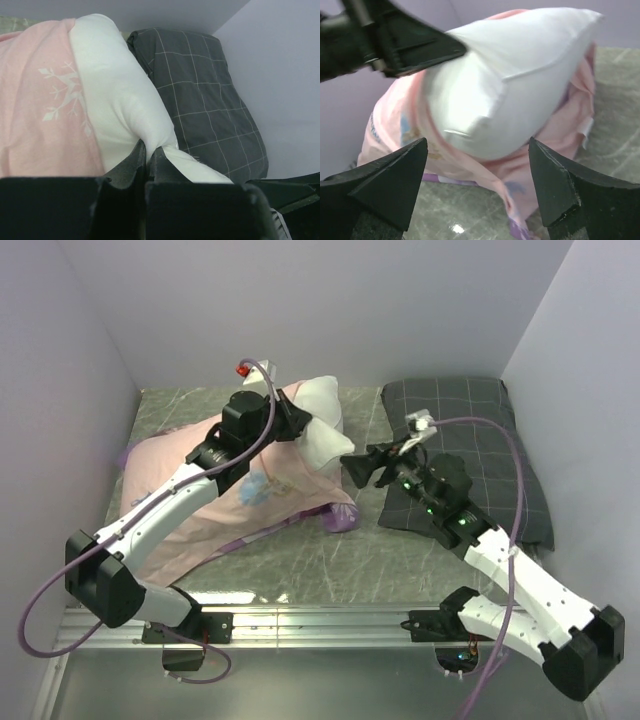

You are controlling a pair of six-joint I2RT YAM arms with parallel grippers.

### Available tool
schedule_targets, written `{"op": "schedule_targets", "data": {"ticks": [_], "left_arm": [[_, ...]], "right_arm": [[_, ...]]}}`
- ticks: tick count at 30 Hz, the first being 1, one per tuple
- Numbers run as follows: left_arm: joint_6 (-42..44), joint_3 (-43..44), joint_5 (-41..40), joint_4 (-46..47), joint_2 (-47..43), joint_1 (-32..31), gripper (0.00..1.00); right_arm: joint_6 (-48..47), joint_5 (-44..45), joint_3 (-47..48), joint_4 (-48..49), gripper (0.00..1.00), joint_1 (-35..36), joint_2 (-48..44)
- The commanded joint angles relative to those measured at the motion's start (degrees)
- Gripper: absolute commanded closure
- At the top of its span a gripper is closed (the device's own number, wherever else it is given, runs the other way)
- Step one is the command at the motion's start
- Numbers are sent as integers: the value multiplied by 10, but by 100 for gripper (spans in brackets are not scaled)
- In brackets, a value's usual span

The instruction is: Remove the pillowcase from the pillow

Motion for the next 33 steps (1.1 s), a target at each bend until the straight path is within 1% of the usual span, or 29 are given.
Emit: {"op": "schedule_targets", "data": {"ticks": [1, 3, 6, 9, 11, 12, 13, 15, 16, 17, 18, 19, 20, 21, 22, 23, 24, 26, 27, 28, 29, 30, 31, 33], "left_arm": [[-22, 58, 44, 97, 0, -6, 100], [-23, 63, 52, 95, 6, -7, 100], [-21, 67, 60, 92, 4, -13, 100], [-17, 63, 65, 87, -3, -19, 99], [-17, 56, 66, 90, -6, -21, 100], [-18, 54, 68, 92, -10, -22, 99], [-17, 52, 66, 91, -12, -21, 100], [-13, 53, 68, 88, -13, -22, 100], [-9, 55, 69, 83, -12, -22, 98], [-4, 65, 66, 67, -11, -22, 93], [-1, 70, 62, 55, -10, -21, 86], [1, 76, 54, 46, -13, -22, 65], [5, 86, 37, 25, -15, -22, 54], [8, 93, 12, -13, -23, -24, 40], [10, 98, -6, -38, -30, -25, 35], [15, 101, -52, -59, -39, -27, 32], [14, 100, -78, -104, -60, -31, 27], [7, 93, -132, -150, -84, -32, 25], [2, 89, -185, -180, -107, -33, 25], [-2, 84, -211, -228, -117, -33, 25], [-9, 75, -229, -256, -136, -33, 26], [-17, 69, -266, -283, -145, -33, 26], [-39, 61, -284, -338, -152, -34, 27], [-53, 57, -316, -387, -171, -33, 27]], "right_arm": [[-86, 50, 58, -2, 11, 44, 51], [-92, 59, 95, -19, 10, 52, 101], [-101, 99, 139, -45, 10, 54, 162], [-98, 94, 168, -40, 11, 55, 204], [-90, 86, 182, -43, 17, 54, 221], [-78, 85, 192, -45, 23, 54, 233], [-73, 86, 196, -48, 49, 54, 238], [-60, 85, 205, -60, 85, 54, 245], [-56, 89, 208, -65, 100, 54, 244], [-53, 94, 208, -73, 100, 55, 242], [-46, 102, 212, -77, 100, 54, 235], [-42, 117, 214, -83, 100, 54, 233], [-40, 126, 216, -95, 100, 54, 228], [-36, 131, 219, -100, 100, 54, 222], [-34, 138, 219, -103, 100, 54, 219], [-32, 139, 219, -103, 100, 54, 217], [-30, 141, 221, -115, 100, 55, 217], [-29, 140, 225, -125, 100, 54, 218], [-27, 140, 225, -127, 100, 54, 217], [-25, 144, 226, -130, 100, 54, 215], [-24, 149, 231, -136, 100, 55, 213], [-23, 156, 238, -143, 100, 55, 215], [-22, 161, 250, -167, 100, 55, 217], [-25, 172, 287, -189, 100, 54, 228]]}}
